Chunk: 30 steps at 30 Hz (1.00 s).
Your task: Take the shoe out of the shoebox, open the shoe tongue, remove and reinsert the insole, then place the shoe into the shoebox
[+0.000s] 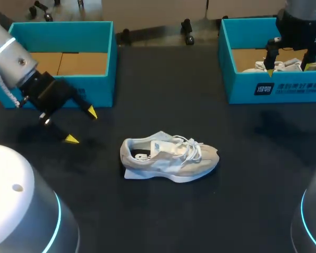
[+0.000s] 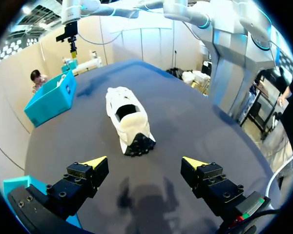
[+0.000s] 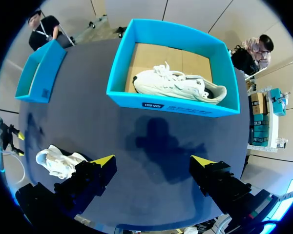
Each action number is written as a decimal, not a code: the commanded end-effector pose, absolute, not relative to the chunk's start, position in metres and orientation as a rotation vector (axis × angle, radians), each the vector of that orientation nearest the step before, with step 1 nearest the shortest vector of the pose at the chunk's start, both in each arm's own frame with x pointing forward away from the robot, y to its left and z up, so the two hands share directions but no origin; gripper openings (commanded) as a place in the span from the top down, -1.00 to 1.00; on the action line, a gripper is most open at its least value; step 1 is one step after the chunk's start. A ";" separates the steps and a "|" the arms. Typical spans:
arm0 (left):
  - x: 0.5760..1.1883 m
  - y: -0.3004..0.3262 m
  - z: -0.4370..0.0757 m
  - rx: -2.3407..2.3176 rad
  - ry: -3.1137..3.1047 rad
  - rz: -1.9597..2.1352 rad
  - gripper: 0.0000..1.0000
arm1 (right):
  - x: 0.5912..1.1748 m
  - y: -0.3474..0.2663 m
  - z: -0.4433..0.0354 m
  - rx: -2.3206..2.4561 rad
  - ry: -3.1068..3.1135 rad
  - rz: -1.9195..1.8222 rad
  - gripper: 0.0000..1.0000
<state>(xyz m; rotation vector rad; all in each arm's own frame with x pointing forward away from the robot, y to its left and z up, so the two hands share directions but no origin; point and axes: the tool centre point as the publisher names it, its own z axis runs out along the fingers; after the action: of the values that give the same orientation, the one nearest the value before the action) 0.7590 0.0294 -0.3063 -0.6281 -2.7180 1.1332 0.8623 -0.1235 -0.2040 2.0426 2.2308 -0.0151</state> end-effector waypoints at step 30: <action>0.736 0.040 -0.361 -0.164 -2.600 1.637 -1.00 | 0.862 -0.124 -0.205 2.042 2.231 -0.011 -1.00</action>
<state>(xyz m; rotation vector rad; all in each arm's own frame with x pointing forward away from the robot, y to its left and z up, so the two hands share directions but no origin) 0.7436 0.0404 -0.3584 -0.1902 -2.5850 1.6151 0.8623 -0.1235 -0.2040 2.0426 2.2308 -0.0150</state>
